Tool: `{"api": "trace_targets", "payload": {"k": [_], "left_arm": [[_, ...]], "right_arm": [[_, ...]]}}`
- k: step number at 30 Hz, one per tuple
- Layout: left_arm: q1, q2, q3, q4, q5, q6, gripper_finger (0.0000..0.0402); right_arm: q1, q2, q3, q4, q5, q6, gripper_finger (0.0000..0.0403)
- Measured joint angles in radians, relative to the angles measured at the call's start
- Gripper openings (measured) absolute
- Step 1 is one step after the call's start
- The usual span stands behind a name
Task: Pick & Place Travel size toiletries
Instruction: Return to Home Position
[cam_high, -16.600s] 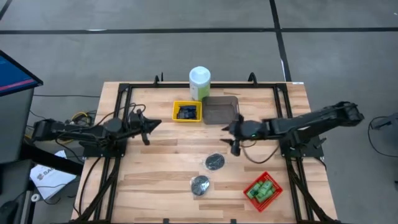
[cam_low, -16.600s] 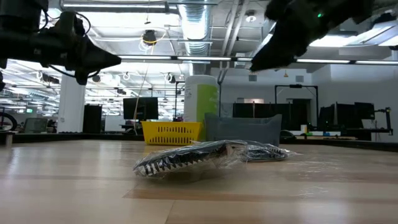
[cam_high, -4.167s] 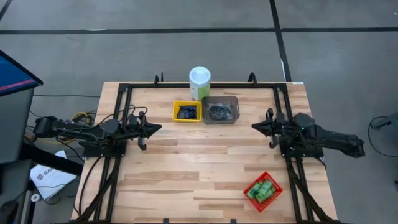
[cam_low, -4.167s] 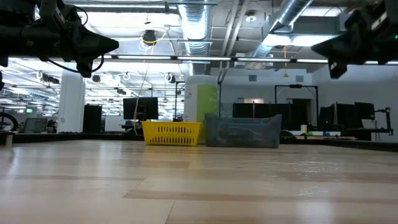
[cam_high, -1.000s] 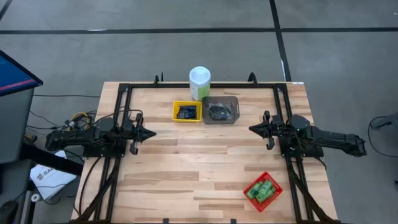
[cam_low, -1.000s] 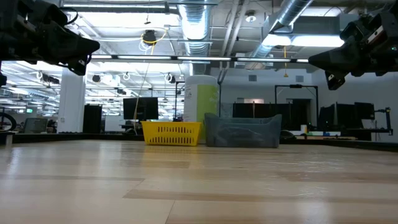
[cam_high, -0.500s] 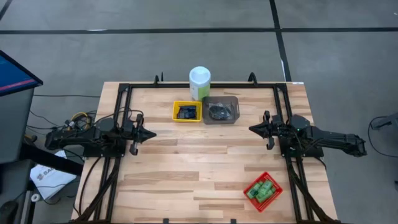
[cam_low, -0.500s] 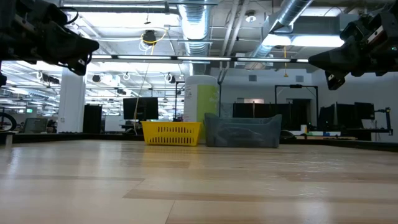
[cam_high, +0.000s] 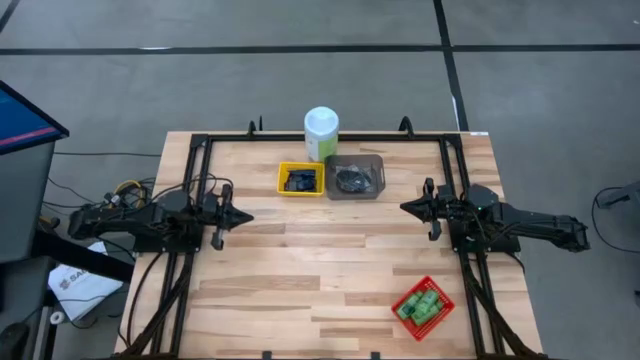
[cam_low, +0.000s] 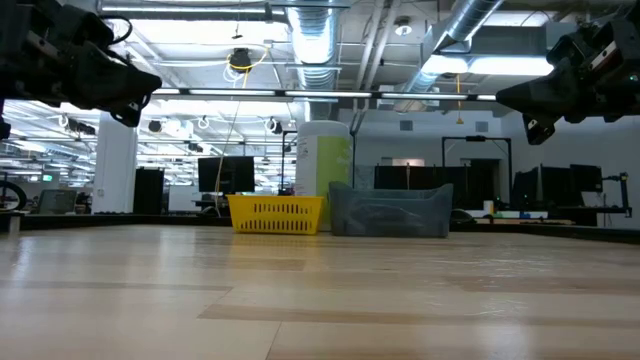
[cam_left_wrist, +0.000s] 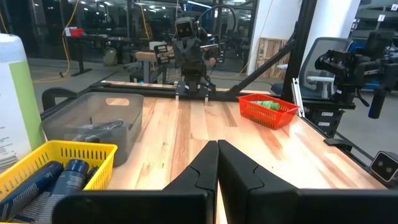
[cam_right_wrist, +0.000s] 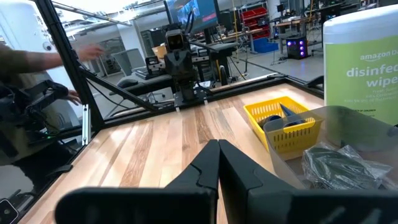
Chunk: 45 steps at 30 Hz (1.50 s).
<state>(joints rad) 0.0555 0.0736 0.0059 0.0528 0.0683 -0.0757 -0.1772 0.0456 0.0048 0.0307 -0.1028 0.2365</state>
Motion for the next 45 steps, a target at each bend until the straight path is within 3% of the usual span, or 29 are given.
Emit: {"api": "trace_targets", "payload": {"k": [15,24,29,45], "left_arm": [[0.000,0.064,0.000,-0.001,0.000,0.000,0.0000],[0.000,-0.073,0.000,0.011,0.000,0.000,0.0000],[-0.005,-0.073,0.000,0.080,-0.001,0.000,0.0000],[-0.015,-0.073,0.000,0.089,0.000,0.000,0.0000]], "right_arm": [[0.000,0.000,0.000,0.000,0.000,0.000,0.0000],[0.000,0.000,0.000,0.000,0.000,0.000,0.0000],[0.000,0.000,0.000,0.000,0.000,0.000,0.0000],[0.000,0.000,0.000,0.000,0.000,0.000,0.0000]]}}
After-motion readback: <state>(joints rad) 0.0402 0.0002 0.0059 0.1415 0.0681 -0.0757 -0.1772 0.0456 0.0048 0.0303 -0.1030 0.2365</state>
